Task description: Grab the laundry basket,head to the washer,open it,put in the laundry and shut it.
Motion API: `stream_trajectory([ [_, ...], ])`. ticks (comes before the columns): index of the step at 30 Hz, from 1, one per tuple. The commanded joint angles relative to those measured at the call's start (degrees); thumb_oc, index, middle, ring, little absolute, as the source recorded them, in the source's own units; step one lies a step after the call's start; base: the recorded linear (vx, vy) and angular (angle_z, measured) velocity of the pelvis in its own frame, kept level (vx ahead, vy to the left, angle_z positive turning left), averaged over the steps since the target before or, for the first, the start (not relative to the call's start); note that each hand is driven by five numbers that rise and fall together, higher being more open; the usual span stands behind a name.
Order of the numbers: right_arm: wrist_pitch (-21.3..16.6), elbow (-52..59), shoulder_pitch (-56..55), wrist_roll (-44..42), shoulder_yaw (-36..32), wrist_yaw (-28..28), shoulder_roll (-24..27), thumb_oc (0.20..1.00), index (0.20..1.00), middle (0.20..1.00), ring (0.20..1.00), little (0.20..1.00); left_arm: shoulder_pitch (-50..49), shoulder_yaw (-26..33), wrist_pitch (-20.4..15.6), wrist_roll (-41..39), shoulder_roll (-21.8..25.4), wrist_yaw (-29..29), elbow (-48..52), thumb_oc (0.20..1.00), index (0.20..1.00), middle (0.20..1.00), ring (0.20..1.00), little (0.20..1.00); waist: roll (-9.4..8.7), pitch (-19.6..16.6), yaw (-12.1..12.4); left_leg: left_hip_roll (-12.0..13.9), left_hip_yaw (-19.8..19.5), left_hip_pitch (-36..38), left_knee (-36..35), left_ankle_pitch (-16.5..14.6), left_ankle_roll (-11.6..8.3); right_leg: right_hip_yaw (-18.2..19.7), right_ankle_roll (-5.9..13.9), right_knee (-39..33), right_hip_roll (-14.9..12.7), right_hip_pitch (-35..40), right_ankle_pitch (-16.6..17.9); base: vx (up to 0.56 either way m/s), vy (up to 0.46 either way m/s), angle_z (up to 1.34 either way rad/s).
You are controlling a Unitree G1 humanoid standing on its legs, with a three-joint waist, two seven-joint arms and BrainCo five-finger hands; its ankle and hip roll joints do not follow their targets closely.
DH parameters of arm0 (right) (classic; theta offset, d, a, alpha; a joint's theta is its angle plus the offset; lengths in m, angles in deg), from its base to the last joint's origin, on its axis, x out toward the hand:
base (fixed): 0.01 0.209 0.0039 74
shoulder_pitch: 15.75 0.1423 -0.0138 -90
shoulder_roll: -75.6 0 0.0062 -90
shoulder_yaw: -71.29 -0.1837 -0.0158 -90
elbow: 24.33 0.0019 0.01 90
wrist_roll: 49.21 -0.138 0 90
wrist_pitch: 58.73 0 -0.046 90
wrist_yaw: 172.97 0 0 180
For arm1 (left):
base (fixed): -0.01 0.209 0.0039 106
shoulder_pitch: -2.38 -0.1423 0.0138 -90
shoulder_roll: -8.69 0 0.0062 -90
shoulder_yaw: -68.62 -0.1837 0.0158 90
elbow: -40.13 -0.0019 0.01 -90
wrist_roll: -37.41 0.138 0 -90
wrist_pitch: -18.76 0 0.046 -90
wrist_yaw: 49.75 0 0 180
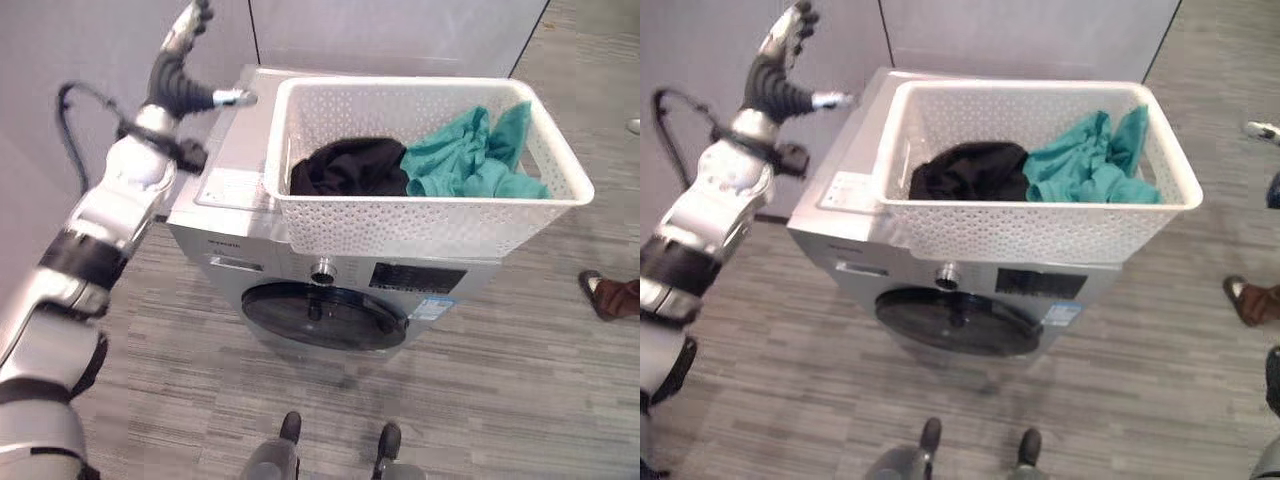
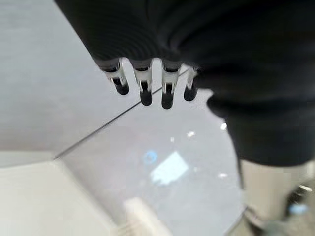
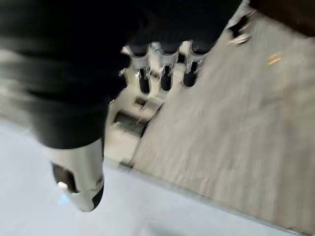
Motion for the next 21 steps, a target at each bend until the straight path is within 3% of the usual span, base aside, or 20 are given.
stream_trajectory([
  [1, -3.5, 2.3, -8.4, 2.0, -6.5, 0.6, 3.2, 1.000, 1.000, 1.000, 1.000, 1.000, -5.0, 9.2, -3.5, -4.9, 8.9, 4.3, 4.7, 1.000, 1.000, 1.000, 1.000, 1.000, 0.96, -2.3, 3.2, 1.8, 0.5, 3.1, -4.0, -1.3, 0.57, 0.9, 3.80, 3.1, -1.6, 3.4, -6.0, -0.05, -0.060, -0.04],
  [5, -5.2, 5.1, -25.2, 2.3, -17.7, -0.5, -1.7, 1.000, 1.000, 1.000, 1.000, 1.000, -30.5, 25.1, -4.3, -7.3, 15.8, 9.3, 15.6, 1.000, 1.000, 1.000, 1.000, 1.000, 1.57, -2.5, 6.0, 2.1, -0.3, 2.9, -3.3, -1.3, 0.38, 0.2, 3.34, 2.4, -1.3, 4.3, -6.0, 0.01, -0.055, -0.03],
  [6, -5.2, 5.7, -25.6, 2.4, -17.7, -0.5, -2.0, 1.000, 1.000, 1.000, 1.000, 1.000, -32.7, 26.9, -4.1, -7.3, 15.9, 9.5, 16.7, 1.000, 1.000, 1.000, 1.000, 1.000, 1.49, -2.8, 5.6, 2.1, -0.3, 2.9, -3.4, -1.3, 0.36, 0.2, 3.33, 2.3, -1.3, 4.4, -6.0, 0.00, -0.042, 0.06],
  [7, -5.7, 4.0, -30.1, 2.4, -20.2, -1.3, -4.9, 1.000, 1.000, 1.000, 1.000, 1.000, -45.9, 34.5, -4.0, -7.8, 16.5, 12.0, 21.3, 1.000, 1.000, 1.000, 1.000, 1.000, 1.69, -3.1, 6.6, 2.3, -0.5, 2.9, -3.3, -1.3, 0.32, -0.2, 3.26, 1.9, -1.1, 4.9, -5.9, 0.00, -0.048, 0.14],
  [8, -6.0, 1.4, -31.9, 3.0, -20.5, -1.4, -7.3, 1.000, 1.000, 1.000, 1.000, 1.000, -53.8, 37.1, -3.3, -8.7, 14.7, 14.2, 23.0, 1.000, 1.000, 1.000, 1.000, 1.000, 2.02, -3.2, 7.8, 2.3, -0.9, 2.9, -3.3, -1.2, 0.38, -0.7, 3.18, 1.8, -1.1, 5.2, -5.8, 0.00, -0.047, 0.20],
  [9, -6.1, 1.4, -31.7, 3.0, -20.1, -1.5, -7.4, 1.000, 1.000, 1.000, 1.000, 1.000, -55.0, 38.1, -3.2, -8.8, 14.6, 14.3, 23.4, 1.000, 1.000, 1.000, 1.000, 1.000, 1.95, -3.3, 7.6, 2.3, -0.9, 3.0, -3.3, -1.2, 0.37, -0.6, 3.18, 1.7, -1.1, 5.2, -5.8, -0.02, -0.036, 0.16],
  [12, -6.1, -2.6, -31.8, 3.6, -18.8, -1.9, -9.6, 1.000, 1.000, 1.000, 1.000, 1.000, -61.0, 38.6, -2.3, -8.1, 11.4, 15.4, 24.1, 1.000, 1.000, 1.000, 1.000, 1.000, 1.90, -3.3, 7.8, 2.2, -1.2, 2.8, -3.0, -1.2, 0.41, -0.8, 3.09, 1.8, -1.1, 5.4, -5.8, -0.02, -0.022, 0.14],
  [13, -5.9, -9.1, -31.7, 4.6, -16.4, -3.2, -12.8, 1.000, 1.000, 1.000, 1.000, 1.000, -62.5, 34.4, -0.9, -4.7, 6.1, 16.1, 21.7, 1.000, 1.000, 1.000, 1.000, 1.000, 1.76, -3.3, 8.2, 2.2, -1.5, 2.8, -3.0, -1.1, 0.41, -1.0, 2.98, 1.7, -1.0, 5.5, -5.9, -0.02, -0.025, 0.24],
  [16, -4.6, -16.9, -30.0, 7.2, -13.1, -5.2, -16.2, 1.000, 1.000, 1.000, 1.000, 1.000, -59.2, 26.5, 1.2, 3.4, -0.2, 16.0, 12.7, 1.000, 1.000, 1.000, 1.000, 1.000, 1.37, -3.2, 8.2, 2.2, -1.8, 2.7, -3.2, -1.0, 0.34, -1.3, 2.81, 1.6, -0.8, 5.6, -6.2, -0.01, -0.020, 0.12],
  [17, -4.6, -16.9, -30.0, 7.2, -13.2, -5.2, -16.2, 1.000, 1.000, 1.000, 1.000, 1.000, -59.0, 26.3, 1.1, 3.4, -0.2, 16.0, 12.5, 1.000, 1.000, 1.000, 1.000, 1.000, 1.42, -3.2, 8.3, 2.2, -1.9, 2.7, -3.2, -1.0, 0.34, -1.3, 2.81, 1.6, -0.8, 5.6, -6.2, 0.00, 0.000, 0.00],
  [18, -3.7, -21.4, -30.0, 9.2, -11.7, -6.9, -18.7, 1.000, 1.000, 1.000, 1.000, 1.000, -56.6, 22.0, 1.8, 12.7, -4.7, 14.2, 3.3, 1.000, 1.000, 1.000, 1.000, 1.000, 1.02, -3.2, 8.4, 2.2, -2.4, 2.6, -3.4, -0.8, 0.21, -1.5, 2.61, 1.6, -0.7, 5.5, -6.3, 0.00, 0.000, 0.00],
  [21, -3.7, -23.3, -30.3, 10.4, -11.0, -6.8, -20.8, 1.000, 1.000, 1.000, 1.000, 1.000, -54.6, 19.9, 1.8, 15.7, -8.4, 12.6, -4.8, 1.000, 1.000, 1.000, 1.000, 1.000, 0.87, -3.1, 8.6, 2.2, -2.7, 2.4, -3.7, -0.6, 0.19, -1.7, 2.51, 1.6, -0.6, 5.4, -6.5, -0.02, -0.006, 0.06],
])
